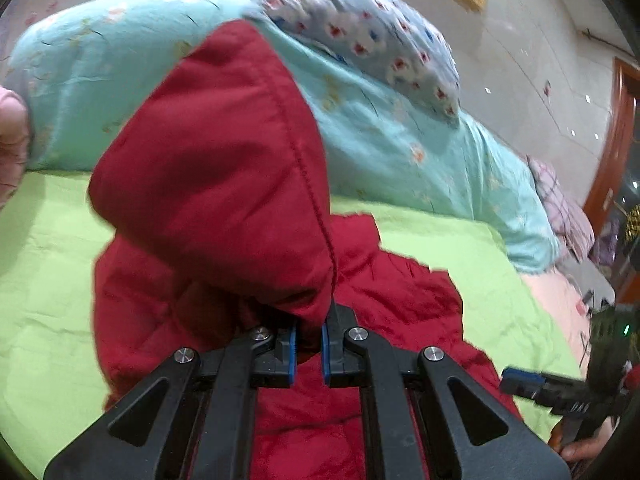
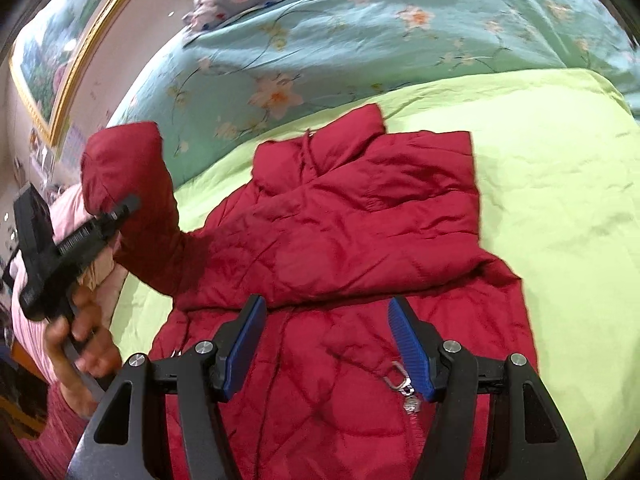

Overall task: Fold large clothes
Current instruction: 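Lift the held sleeve with the left gripper, fold it across the body, release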

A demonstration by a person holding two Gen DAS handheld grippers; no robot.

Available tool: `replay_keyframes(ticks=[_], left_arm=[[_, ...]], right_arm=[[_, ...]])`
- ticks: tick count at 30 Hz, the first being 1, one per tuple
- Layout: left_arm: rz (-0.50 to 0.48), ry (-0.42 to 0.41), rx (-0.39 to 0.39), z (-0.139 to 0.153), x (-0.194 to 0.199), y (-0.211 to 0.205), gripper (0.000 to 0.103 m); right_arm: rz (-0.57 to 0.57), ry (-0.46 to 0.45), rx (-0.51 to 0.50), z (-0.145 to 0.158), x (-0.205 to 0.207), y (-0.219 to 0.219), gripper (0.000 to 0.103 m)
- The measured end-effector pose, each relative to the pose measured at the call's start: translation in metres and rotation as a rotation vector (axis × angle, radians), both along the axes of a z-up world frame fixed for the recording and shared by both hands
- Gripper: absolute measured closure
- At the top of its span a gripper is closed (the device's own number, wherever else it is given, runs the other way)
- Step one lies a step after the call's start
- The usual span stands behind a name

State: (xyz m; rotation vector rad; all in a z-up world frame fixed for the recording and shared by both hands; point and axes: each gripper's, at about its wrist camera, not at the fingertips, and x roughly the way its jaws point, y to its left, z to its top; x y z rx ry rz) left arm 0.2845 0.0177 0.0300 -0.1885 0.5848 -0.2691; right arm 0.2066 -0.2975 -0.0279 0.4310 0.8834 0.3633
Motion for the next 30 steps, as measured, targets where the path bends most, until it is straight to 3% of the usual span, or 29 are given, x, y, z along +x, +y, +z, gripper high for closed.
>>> replay_keyframes(ticks=[6,12,15,17,20,23,29,30], left_arm=[[-0.062,0.084,0.093,-0.041,0.016,-0.041,0.097],[-0.099,0.132,0.233,-0.077,0.019,-0.078,0.097],[-0.104,0.123,0.330,-0.088,0.016,-0.092,0.096],[-0.090,0.120,0.440,-0.098,0.014,-0.104,0.095],[-0.085,0.098,0.596,-0.109,0.008,-0.123,0.094],[-0.089,0.076,0.687,-0.117,0.003,-0.134,0.093],[-0.103,0.061,0.749,-0.123,-0.004,-0.139,0.091],[-0.107,0.062,0.746,-0.122,-0.004,-0.138,0.089]], right_arm=[[-0.037,0.022,0.043,-0.010,0.011,-0.018,0.036],[-0.043,0.042,0.114,-0.015,0.036,-0.025,0.036],[-0.015,0.045,0.142,-0.013,0.052,-0.020,0.036],[0.010,0.058,0.191,-0.013,0.063,-0.016,0.035],[0.050,0.083,0.267,-0.015,0.086,-0.005,0.024],[0.090,0.115,0.345,-0.018,0.113,0.007,0.015],[0.158,0.212,0.370,-0.033,0.157,0.029,0.016],[0.162,0.217,0.355,-0.034,0.161,0.032,0.023]])
